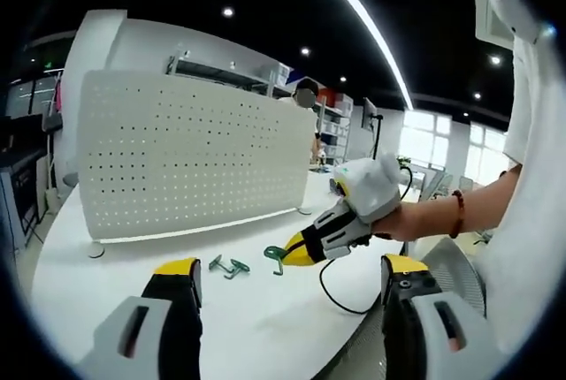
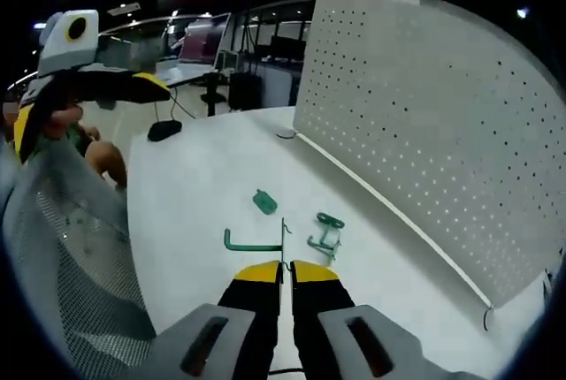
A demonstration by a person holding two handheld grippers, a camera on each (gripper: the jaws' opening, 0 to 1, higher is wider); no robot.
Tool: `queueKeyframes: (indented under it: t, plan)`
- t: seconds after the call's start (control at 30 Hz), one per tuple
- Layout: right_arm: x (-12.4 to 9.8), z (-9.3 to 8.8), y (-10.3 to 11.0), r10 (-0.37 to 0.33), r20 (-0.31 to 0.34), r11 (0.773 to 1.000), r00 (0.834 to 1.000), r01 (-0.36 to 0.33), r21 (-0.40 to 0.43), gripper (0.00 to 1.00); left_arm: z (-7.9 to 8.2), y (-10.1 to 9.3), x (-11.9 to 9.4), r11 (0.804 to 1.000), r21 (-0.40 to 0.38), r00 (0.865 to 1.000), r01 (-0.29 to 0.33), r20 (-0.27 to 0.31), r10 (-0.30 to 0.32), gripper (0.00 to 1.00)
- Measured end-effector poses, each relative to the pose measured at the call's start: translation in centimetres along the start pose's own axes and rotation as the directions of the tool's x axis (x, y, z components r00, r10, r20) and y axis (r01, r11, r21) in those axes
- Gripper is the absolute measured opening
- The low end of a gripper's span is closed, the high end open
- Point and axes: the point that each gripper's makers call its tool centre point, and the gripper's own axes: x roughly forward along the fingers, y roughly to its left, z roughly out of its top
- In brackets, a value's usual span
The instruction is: Insert the hook assembly into the mounting plate slot until the hook locks in place.
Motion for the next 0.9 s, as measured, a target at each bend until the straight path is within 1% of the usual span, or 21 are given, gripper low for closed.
queueKeyframes:
  t: [0.13,0.2,0.27,0.37,0.5,0.6,0.67,0.73,0.8,0.87,0.9]
  plan:
    - [-0.2,1.0,0.4,0.003,0.026,1.000,1.000,-0.003,0.007,0.02,0.0,-0.3,-0.1,1.000,-0.010,1.000,0.005,0.006,-0.005,0.84]
    - [-0.5,1.5,0.5,0.000,0.050,1.000,0.999,-0.001,0.014,0.02,0.0,-0.4,-0.1,1.000,-0.017,1.000,0.004,0.005,-0.004,0.83]
    - [-0.7,2.1,0.7,-0.002,0.069,1.000,0.998,0.000,0.021,0.02,0.0,-0.4,-0.1,0.999,-0.035,1.000,0.004,0.010,-0.003,0.81]
    - [-1.1,2.8,0.8,-0.008,0.098,1.000,0.995,0.006,0.027,0.02,0.3,-0.5,0.1,0.999,-0.052,1.000,-0.003,0.023,0.004,0.82]
    - [-1.8,3.9,0.7,-0.023,0.143,0.999,0.989,0.018,0.038,0.02,0.8,-0.7,0.2,0.997,-0.079,0.999,0.004,0.049,-0.001,0.81]
    - [-2.3,4.7,0.7,-0.030,0.176,0.999,0.984,0.022,0.043,0.02,0.8,-0.6,0.2,0.996,-0.091,0.999,0.005,0.053,0.000,0.79]
    - [-2.6,5.1,0.7,-0.034,0.198,0.998,0.980,0.021,0.066,0.02,0.8,-0.6,0.3,0.996,-0.093,0.999,0.001,0.049,0.004,0.77]
    - [-2.7,5.4,0.8,-0.035,0.207,0.998,0.978,0.023,0.061,0.02,0.9,-0.6,0.4,0.996,-0.092,0.998,-0.002,0.055,0.007,0.76]
    - [-2.9,5.6,0.9,-0.041,0.216,0.998,0.975,0.028,0.060,0.02,1.0,-0.6,0.4,0.994,-0.107,0.998,0.000,0.064,0.007,0.76]
    - [-3.0,5.9,1.3,-0.033,0.224,0.999,0.974,0.030,0.015,0.02,1.0,-0.7,0.5,0.993,-0.115,0.998,0.000,0.065,0.008,0.75]
    - [-3.1,6.0,1.5,-0.033,0.222,0.999,0.974,0.032,0.008,0.02,1.0,-0.7,0.5,0.993,-0.116,0.998,-0.002,0.066,0.009,0.74]
